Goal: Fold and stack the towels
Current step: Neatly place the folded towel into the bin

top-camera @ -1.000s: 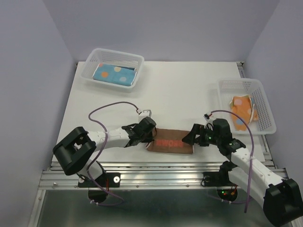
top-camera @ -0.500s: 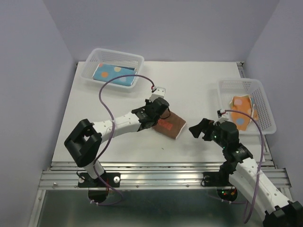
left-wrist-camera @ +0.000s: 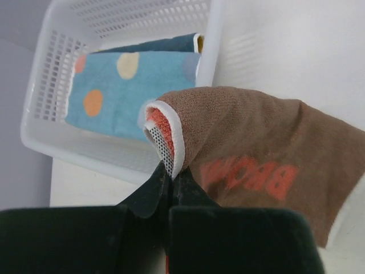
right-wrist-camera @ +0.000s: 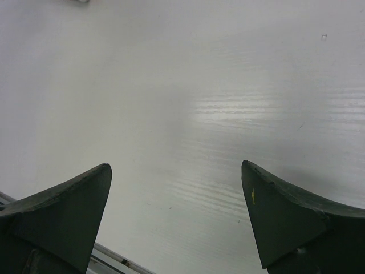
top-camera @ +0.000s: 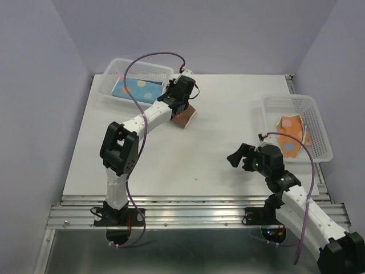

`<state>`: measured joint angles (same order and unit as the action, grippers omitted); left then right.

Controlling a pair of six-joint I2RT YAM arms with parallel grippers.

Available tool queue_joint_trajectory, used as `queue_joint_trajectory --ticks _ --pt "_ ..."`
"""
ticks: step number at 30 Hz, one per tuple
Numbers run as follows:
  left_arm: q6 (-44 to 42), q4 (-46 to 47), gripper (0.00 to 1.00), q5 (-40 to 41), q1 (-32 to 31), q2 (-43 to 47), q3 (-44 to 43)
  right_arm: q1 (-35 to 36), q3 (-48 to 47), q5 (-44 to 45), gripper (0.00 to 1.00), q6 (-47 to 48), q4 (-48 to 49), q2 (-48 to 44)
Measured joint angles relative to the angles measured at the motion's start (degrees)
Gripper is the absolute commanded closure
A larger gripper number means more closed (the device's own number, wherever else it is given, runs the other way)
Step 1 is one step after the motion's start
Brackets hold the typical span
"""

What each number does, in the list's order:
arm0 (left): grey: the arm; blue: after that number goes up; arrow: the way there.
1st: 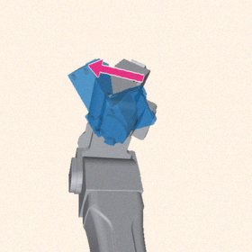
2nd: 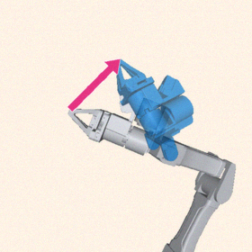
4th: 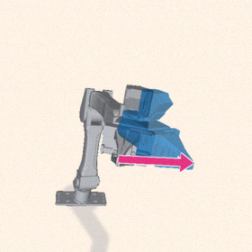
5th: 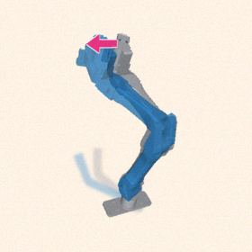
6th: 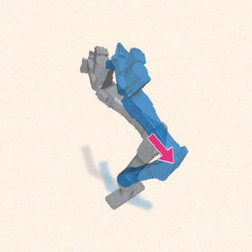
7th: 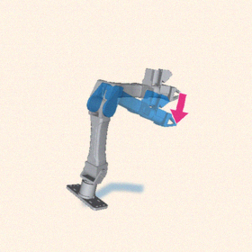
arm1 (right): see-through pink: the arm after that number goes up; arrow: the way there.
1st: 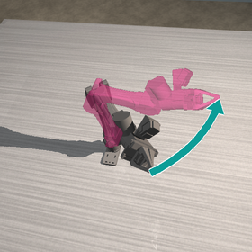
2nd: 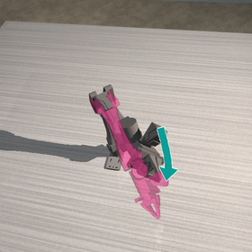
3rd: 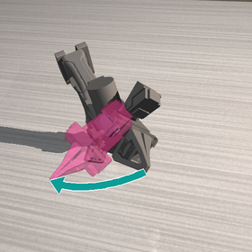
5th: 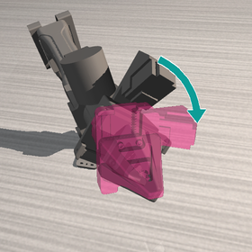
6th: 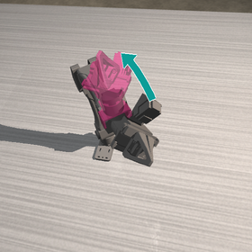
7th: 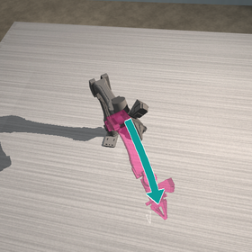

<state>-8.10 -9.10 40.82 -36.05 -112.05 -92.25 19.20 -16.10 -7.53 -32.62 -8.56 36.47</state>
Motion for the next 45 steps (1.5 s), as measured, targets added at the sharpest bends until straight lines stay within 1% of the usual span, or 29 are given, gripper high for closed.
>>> queue_joint_trajectory --ticks 7,9,11,19,22,27,34,40,45 --pt "-8.74 -1.75 1.00 -0.28 0.85 -3.32 -12.94 0.00 0.00 0.02 0.00 0.00 0.04 2.45" --pt "-10.29 -1.90 1.00 -0.26 1.64 -3.98 -14.91 0.00 0.00 0.02 0.00 0.00 0.04 2.58" --pt "-12.17 -2.10 1.00 -0.26 3.04 -4.50 -16.59 0.00 0.00 0.07 0.00 0.00 0.07 2.58" --pt "-17.70 -3.30 1.00 0.70 12.20 -9.01 -23.41 0.00 0.00 0.26 0.00 0.00 0.28 3.69" --pt "-18.80 -3.34 1.00 1.73 14.88 -10.91 -24.59 0.00 0.00 0.26 0.00 0.02 0.39 4.90" --pt "-20.02 -2.38 1.00 2.54 17.84 -12.98 -23.98 0.00 0.00 0.55 0.00 0.02 0.46 6.69" --pt "-21.79 0.46 1.00 2.58 19.43 -13.18 -21.29 0.00 0.00 0.66 0.00 0.04 0.52 9.14" --pt "-22.93 2.69 1.00 2.62 20.70 -14.08 -21.27 0.00 0.00 0.63 0.00 0.07 0.50 10.36" --pt "-24.72 5.29 1.00 3.19 22.73 -16.81 -21.90 0.00 -0.02 0.59 0.00 0.07 0.52 11.37"
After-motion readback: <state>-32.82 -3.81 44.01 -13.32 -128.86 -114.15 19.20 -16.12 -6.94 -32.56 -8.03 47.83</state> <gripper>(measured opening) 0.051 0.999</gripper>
